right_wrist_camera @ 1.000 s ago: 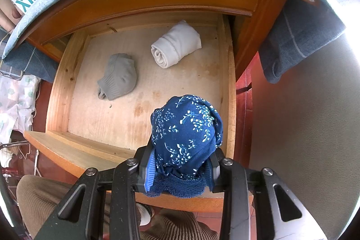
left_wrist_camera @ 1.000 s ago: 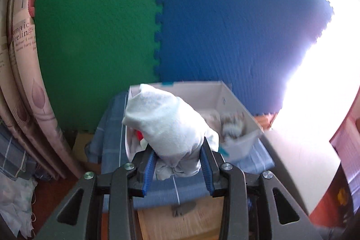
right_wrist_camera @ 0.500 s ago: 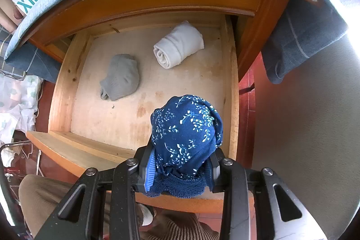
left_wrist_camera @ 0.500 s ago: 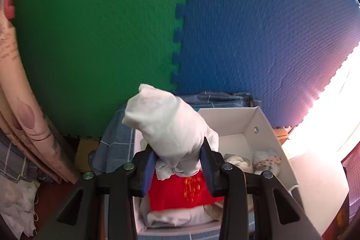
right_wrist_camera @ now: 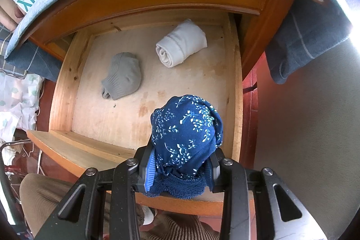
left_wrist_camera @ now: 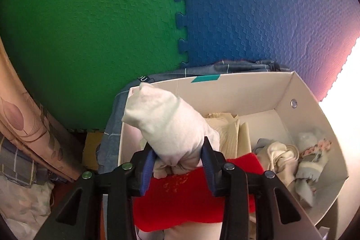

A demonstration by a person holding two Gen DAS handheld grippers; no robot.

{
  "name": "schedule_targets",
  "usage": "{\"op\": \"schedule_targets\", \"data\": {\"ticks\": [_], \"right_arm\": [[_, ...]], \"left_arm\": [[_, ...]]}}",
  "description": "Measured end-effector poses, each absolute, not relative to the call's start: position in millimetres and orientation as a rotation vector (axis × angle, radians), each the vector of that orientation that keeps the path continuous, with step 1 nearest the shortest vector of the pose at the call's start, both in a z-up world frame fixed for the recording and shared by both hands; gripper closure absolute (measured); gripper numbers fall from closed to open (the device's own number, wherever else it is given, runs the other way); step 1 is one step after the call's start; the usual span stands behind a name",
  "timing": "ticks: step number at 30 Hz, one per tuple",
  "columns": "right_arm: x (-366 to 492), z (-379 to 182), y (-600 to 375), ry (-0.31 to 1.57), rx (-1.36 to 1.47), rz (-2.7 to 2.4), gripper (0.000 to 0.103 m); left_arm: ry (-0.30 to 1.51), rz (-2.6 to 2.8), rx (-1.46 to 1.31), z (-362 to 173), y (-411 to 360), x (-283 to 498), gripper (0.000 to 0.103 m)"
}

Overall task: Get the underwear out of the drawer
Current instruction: 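Carry the white garment into the white box and open the left gripper, then move the open left gripper back over the drawer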

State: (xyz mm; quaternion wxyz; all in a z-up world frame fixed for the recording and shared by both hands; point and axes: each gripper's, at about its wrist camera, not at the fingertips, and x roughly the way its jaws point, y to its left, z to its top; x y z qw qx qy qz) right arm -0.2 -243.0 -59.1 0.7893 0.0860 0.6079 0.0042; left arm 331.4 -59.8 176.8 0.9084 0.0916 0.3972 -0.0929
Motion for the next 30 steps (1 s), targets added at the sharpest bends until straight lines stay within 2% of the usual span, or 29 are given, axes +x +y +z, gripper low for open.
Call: {"op": "schedule_targets", "data": {"ticks": [8,15,25,30], "right_arm": [[1,-60,-242,1.312,0.183,0.014,0.071],[1,-62,-243,1.316,0.178,0.012,0.071],[1,-62,-240,1.315,0.163,0.007,0.071],[1,-62,-239,1.313,0.155,-0.002,0.071]], "left_arm": [[0.813,-0.183,0.169,186,-57,329,0.056],[0.773,-0.171,0.174,204,-50,317,0.044],[0.672,-0.204,0.205,238,-39,249,0.043],[0.641,-0.225,0.223,231,-35,190,0.043]]}}
